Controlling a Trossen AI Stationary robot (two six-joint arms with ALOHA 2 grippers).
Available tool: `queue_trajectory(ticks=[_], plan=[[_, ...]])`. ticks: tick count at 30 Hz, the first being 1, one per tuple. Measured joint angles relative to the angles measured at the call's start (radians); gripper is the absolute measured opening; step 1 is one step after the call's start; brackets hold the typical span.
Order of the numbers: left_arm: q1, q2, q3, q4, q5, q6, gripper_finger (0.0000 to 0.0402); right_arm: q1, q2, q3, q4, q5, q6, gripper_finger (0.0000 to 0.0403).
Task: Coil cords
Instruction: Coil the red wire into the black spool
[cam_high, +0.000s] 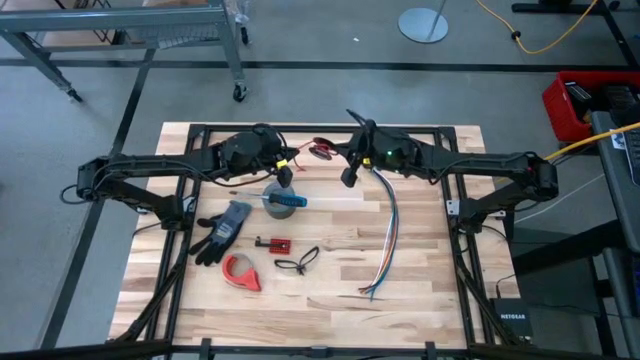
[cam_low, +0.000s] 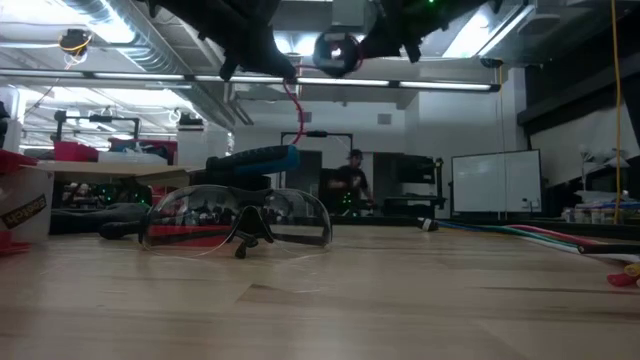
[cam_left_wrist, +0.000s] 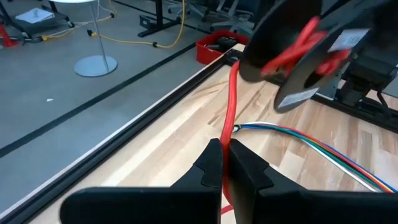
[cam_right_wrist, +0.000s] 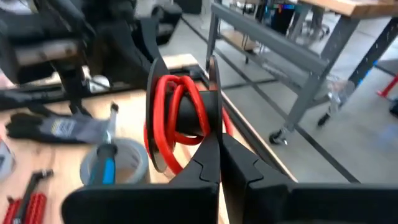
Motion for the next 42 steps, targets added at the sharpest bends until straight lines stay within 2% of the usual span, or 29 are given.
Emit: queue_trajectory(ticks=[8, 15, 27, 34, 42], plan=[[0.000, 0.002, 0.000, 0.002, 0.001, 0.000, 0.0000, 0.000, 0.000, 0.000, 0.092, -0.054, 0.000, 0.0001], [-0.002, 0.002, 0.000, -0.002, 0.001, 0.007, 0.0000, 0.000, 0.000, 0.000, 0.113, -0.056, -0.001, 0.0001], [0.000, 0.000, 0.000, -0.063, -0.003, 0.008, 0.0000, 0.001, -0.001, -0.001, 0.002, -0.031, -0.001, 0.0001], [0.002, 0.000, 0.000, -0.066, -0.005, 0.008, 0.0000, 0.001, -0.001, -0.001, -0.001, -0.102, 0.012, 0.0001], [-0.002, 0.000, 0.000, -0.002, -0.008, -0.002, 0.0000, 0.001, 0.020, -0.001, 0.013, -0.119, 0.050, 0.0001]])
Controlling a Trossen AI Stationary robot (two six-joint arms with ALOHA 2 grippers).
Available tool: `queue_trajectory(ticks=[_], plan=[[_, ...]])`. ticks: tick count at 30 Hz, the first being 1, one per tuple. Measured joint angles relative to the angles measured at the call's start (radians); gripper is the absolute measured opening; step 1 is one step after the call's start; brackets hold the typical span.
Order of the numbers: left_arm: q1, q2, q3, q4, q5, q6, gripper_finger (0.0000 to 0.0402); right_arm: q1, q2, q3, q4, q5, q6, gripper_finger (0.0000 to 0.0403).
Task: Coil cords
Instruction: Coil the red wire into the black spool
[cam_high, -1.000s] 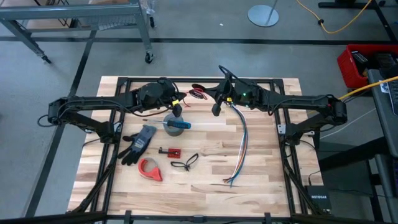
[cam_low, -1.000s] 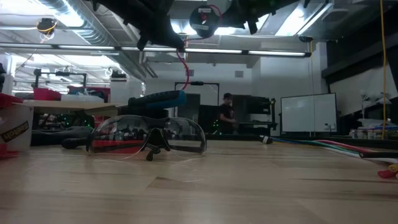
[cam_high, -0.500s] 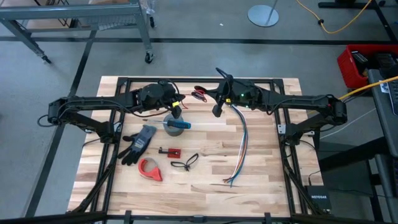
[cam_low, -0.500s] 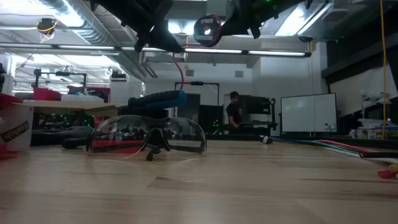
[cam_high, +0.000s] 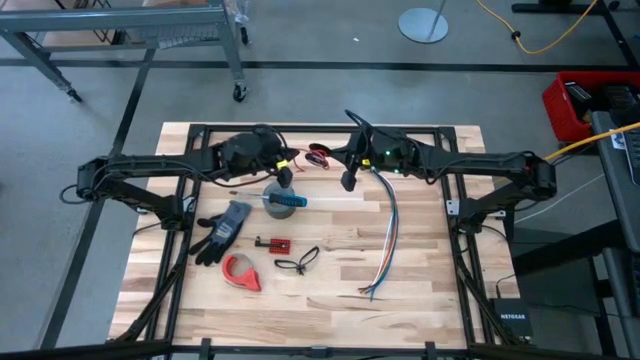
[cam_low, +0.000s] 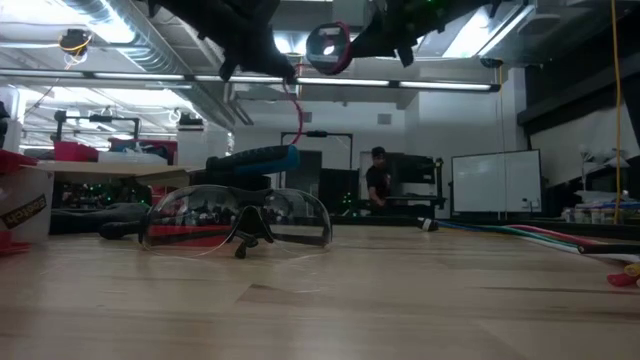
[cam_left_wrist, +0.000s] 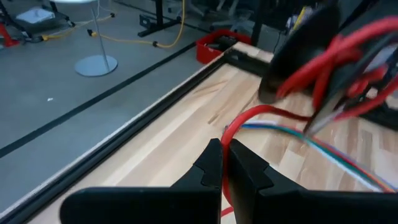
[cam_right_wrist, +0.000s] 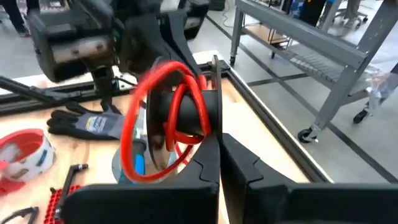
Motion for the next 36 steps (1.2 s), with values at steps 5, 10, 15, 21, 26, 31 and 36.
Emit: queue_trajectory(ticks=[5, 10, 15, 21, 26, 31, 36], plan=[[-0.002, -0.001, 0.000, -0.017, -0.002, 0.001, 0.0000, 0.000, 0.031, 0.000, 0.013, -0.004, 0.002, 0.0001], [0.003, -0.008, 0.000, -0.052, 0.000, 0.001, 0.0000, 0.001, 0.039, 0.000, -0.007, -0.001, 0.003, 0.0001], [0.003, -0.024, 0.000, -0.050, 0.000, -0.024, 0.0000, 0.001, 0.039, 0.000, 0.009, -0.002, 0.004, 0.0001], [0.004, -0.024, 0.000, -0.059, -0.001, -0.043, 0.0000, 0.001, 0.039, 0.000, 0.021, -0.029, 0.029, 0.0001], [0.018, -0.024, 0.000, -0.059, 0.000, -0.052, 0.0000, 0.008, 0.039, 0.000, 0.024, -0.085, 0.038, 0.0001], [0.021, -0.030, 0.000, -0.068, -0.001, -0.048, 0.0000, 0.014, 0.039, 0.000, 0.006, -0.081, 0.038, 0.0001], [0.021, -0.067, 0.000, -0.088, -0.003, -0.051, 0.0000, 0.014, 0.039, 0.000, -0.054, -0.030, 0.037, 0.0001]])
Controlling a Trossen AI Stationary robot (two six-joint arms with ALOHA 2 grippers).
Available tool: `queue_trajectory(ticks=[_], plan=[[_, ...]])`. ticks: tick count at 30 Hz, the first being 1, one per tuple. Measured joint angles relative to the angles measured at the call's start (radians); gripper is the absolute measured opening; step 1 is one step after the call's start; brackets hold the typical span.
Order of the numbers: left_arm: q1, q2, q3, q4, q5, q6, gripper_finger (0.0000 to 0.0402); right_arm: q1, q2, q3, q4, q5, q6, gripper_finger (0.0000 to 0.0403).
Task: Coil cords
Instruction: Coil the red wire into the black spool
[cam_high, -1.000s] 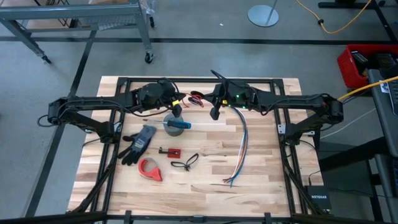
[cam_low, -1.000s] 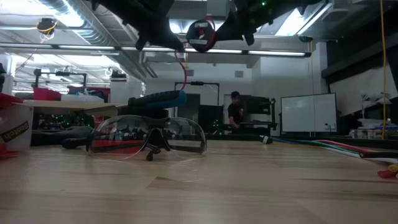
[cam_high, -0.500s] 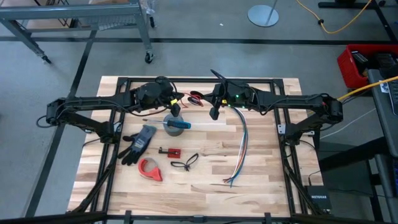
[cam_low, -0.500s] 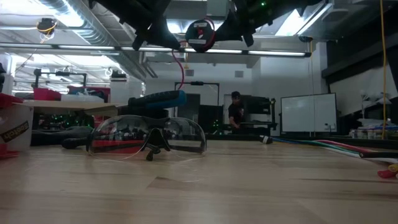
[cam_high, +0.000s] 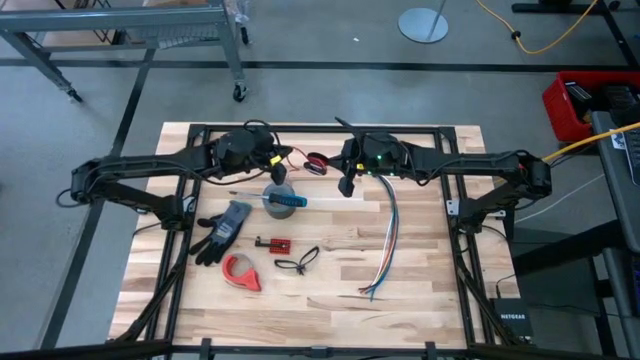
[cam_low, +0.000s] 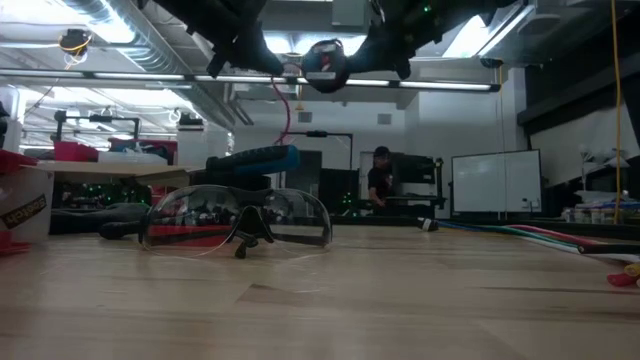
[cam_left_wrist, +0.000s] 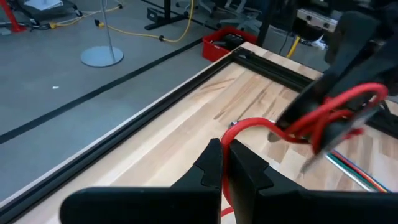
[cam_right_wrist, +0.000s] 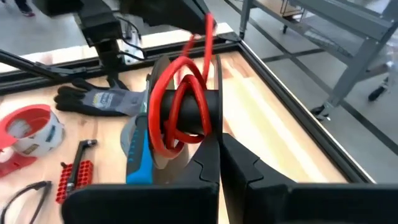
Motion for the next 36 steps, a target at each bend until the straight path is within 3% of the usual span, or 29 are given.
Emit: queue_trajectory(ticks=[12, 16, 21, 29, 36], plan=[[0.000, -0.101, 0.000, -0.036, 0.001, -0.002, 0.0000, 0.000, 0.000, 0.000, -0.045, 0.036, 0.028, 0.0001], [0.000, -0.107, 0.000, 0.021, 0.077, -0.038, 0.0000, 0.000, 0.022, 0.001, -0.032, 0.094, 0.051, 0.0001], [-0.014, -0.077, 0.000, 0.111, 0.182, -0.041, 0.0000, 0.000, 0.088, 0.001, 0.044, 0.135, 0.052, 0.0001], [-0.038, 0.000, 0.000, 0.145, 0.188, -0.081, 0.0000, -0.001, 0.164, 0.000, 0.189, 0.203, 0.055, 0.0001], [-0.040, 0.084, 0.000, 0.230, 0.194, -0.109, 0.0000, -0.001, 0.185, 0.000, 0.288, 0.202, 0.072, 0.0001]])
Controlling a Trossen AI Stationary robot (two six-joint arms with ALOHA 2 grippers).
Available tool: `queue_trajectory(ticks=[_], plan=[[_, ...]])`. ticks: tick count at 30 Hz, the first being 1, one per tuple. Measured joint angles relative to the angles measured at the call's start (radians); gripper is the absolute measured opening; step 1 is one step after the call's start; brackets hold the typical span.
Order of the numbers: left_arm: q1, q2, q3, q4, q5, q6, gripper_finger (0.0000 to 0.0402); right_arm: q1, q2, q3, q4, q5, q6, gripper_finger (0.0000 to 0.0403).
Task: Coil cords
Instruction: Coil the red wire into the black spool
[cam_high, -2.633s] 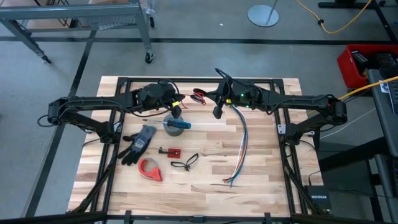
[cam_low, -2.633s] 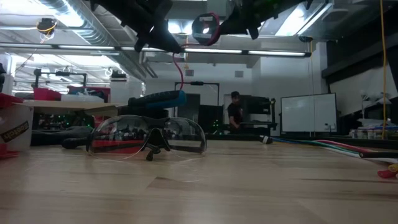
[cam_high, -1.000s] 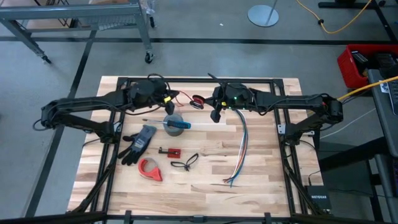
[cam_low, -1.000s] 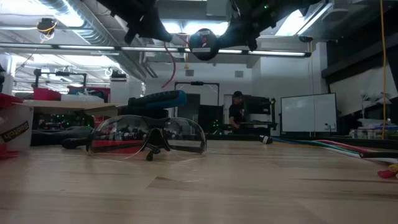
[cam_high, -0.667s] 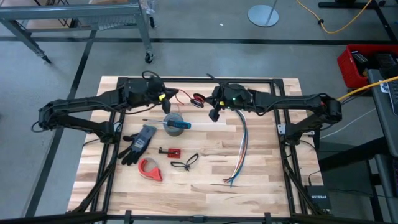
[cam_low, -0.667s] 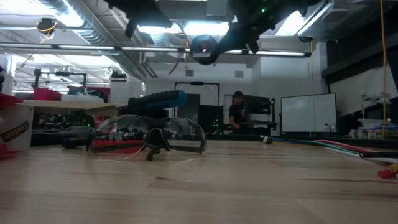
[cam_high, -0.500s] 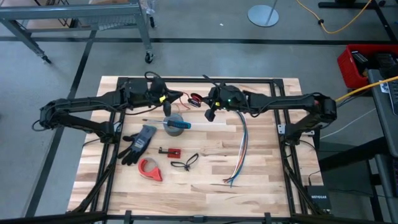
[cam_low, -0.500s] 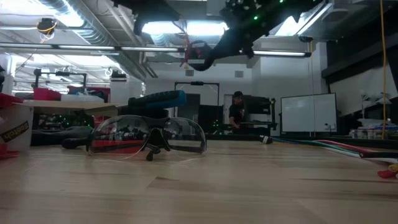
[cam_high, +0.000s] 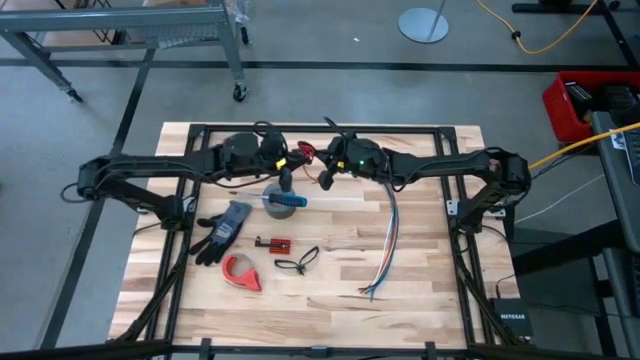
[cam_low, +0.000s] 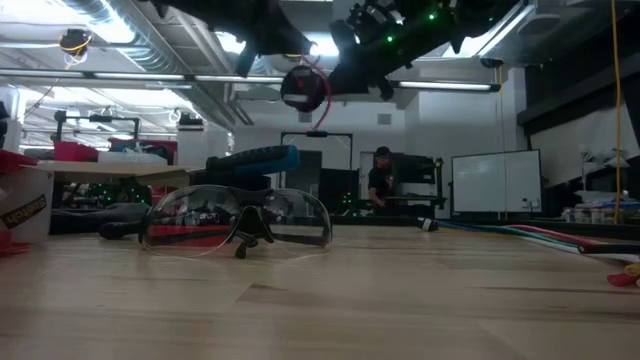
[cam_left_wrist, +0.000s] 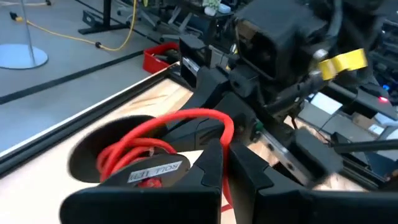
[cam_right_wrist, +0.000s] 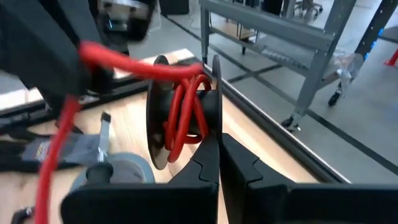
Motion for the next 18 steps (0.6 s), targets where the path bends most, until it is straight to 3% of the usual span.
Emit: queue_trajectory(ticks=[7, 18], plan=[[-0.007, 0.065, 0.000, 0.072, 0.050, -0.036, 0.0000, 0.000, 0.000, 0.000, 0.099, 0.019, 0.003, 0.0001], [-0.051, 0.078, 0.001, 0.037, 0.027, -0.013, 0.0000, -0.014, -0.002, 0.000, 0.196, 0.024, 0.002, 0.0001]])
